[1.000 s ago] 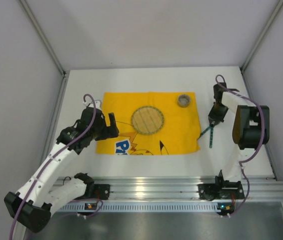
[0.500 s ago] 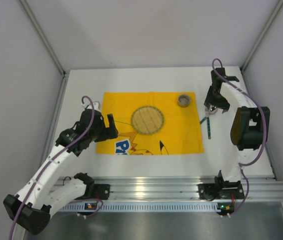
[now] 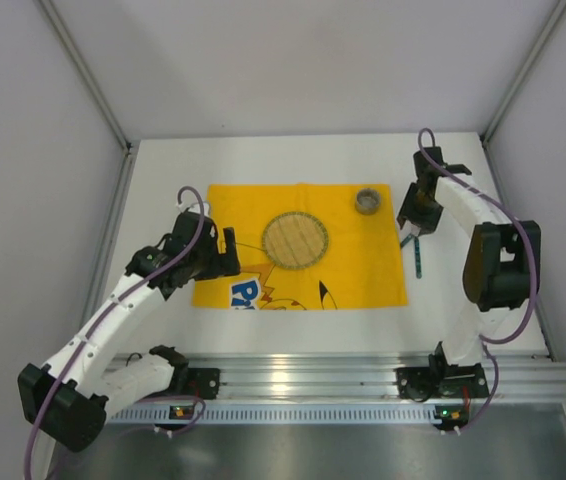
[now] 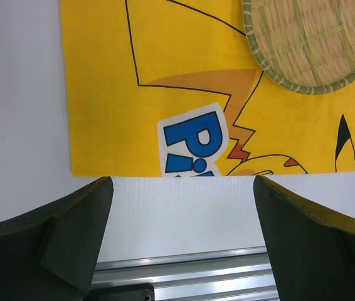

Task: Set the dinner table for one person

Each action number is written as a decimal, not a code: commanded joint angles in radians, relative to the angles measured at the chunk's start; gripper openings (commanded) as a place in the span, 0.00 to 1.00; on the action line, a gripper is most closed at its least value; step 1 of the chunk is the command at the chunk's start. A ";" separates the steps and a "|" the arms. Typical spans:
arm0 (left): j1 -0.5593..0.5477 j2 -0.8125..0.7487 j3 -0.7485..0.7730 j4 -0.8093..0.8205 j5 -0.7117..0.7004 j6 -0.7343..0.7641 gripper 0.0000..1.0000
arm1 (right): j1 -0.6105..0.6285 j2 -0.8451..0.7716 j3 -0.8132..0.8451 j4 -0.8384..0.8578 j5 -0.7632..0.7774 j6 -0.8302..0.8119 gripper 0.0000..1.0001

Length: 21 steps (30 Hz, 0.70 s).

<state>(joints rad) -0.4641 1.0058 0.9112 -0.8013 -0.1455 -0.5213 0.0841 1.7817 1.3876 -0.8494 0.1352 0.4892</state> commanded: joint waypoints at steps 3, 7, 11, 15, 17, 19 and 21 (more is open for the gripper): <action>0.005 -0.018 0.037 0.034 -0.008 0.024 0.99 | 0.046 0.067 0.017 0.055 -0.028 0.045 0.48; 0.007 -0.042 0.022 0.021 -0.017 0.014 0.99 | 0.048 0.110 0.014 0.062 -0.006 0.052 0.48; 0.007 -0.065 0.009 0.002 -0.031 0.001 0.99 | 0.048 0.143 0.008 0.067 0.021 0.051 0.48; 0.007 -0.085 -0.003 -0.006 -0.042 -0.005 0.99 | 0.042 0.173 0.011 0.076 0.033 0.052 0.47; 0.007 -0.082 -0.003 -0.004 -0.042 -0.005 0.99 | 0.034 0.174 0.007 0.082 0.032 0.060 0.47; 0.007 -0.076 -0.002 -0.006 -0.045 -0.005 0.99 | 0.022 0.177 -0.001 0.088 0.032 0.061 0.46; 0.007 -0.065 -0.003 -0.004 -0.045 -0.006 0.99 | 0.006 0.177 -0.012 0.093 0.035 0.061 0.45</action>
<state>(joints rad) -0.4625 0.9398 0.9142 -0.8120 -0.1741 -0.5224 0.1108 1.9553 1.3865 -0.8001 0.1387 0.5358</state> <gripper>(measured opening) 0.990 0.458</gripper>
